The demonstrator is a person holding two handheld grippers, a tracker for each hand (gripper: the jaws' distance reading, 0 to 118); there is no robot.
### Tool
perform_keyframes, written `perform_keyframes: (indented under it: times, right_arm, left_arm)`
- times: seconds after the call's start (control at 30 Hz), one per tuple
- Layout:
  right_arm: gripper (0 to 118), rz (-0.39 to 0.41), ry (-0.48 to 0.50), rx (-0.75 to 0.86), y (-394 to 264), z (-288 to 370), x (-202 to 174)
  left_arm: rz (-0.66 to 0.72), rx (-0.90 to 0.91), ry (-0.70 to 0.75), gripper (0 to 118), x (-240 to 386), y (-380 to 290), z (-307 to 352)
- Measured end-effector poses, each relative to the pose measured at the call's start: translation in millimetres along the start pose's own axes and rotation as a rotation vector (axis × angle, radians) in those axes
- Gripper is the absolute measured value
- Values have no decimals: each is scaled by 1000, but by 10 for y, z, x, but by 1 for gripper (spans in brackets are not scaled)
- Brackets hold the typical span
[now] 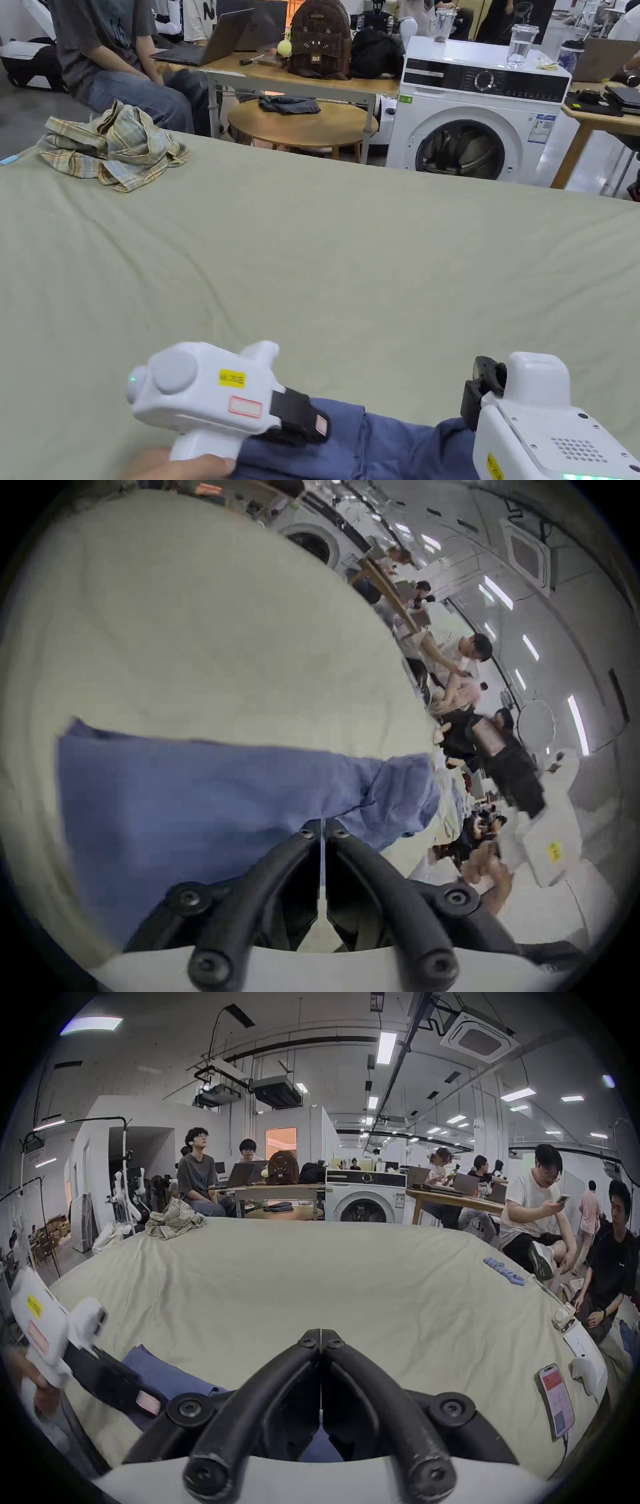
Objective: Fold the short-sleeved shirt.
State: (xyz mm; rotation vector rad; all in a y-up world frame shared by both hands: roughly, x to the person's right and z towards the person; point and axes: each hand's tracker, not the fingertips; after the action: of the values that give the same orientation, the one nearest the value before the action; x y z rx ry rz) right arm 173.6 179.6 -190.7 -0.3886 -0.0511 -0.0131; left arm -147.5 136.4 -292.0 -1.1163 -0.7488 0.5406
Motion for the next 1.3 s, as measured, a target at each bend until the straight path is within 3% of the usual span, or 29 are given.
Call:
perform_keyframes:
  times: [0.17,0.23,0.33,0.4,0.5,0.6,0.67,0.73,0.77,0.8,0.83,1.1,1.3]
  right_arm:
    - [0,-10,9,44,48,13,-54]
    - [0,-9,13,58,69,9,-84]
    - [0,-10,27,58,91,-16,-123]
    - [0,-8,29,59,95,-17,-147]
    - [0,1,30,71,82,-2,-177]
    - [0,2,29,86,60,33,-179]
    - [0,5,24,94,42,51,-176]
    - [0,3,21,93,28,64,-156]
    - [0,-3,19,92,20,71,-137]
    - [0,-5,16,90,13,76,-122]
    - [0,-5,12,87,9,79,-107]
    - [0,0,-29,123,36,105,-6]
    - [0,14,-25,140,95,92,-26]
  left_arm:
    - [34,92,99,0,-372,110,579]
    - [82,96,129,19,-599,136,682]
    - [122,78,88,63,-873,103,698]
    - [172,58,57,70,-1030,71,648]
    - [243,18,-68,70,-1214,-28,424]
    - [294,39,-294,69,-1367,-139,199]
    - [289,42,-344,66,-1366,-170,107]
    - [256,34,-323,61,-1339,-184,62]
    - [252,31,-298,49,-1336,-189,34]
    - [264,13,-275,24,-1353,-198,-4]
    - [285,23,-253,16,-1363,-221,2]
    - [190,77,-237,9,-1080,-150,308]
    - [145,146,-143,9,-990,5,979]
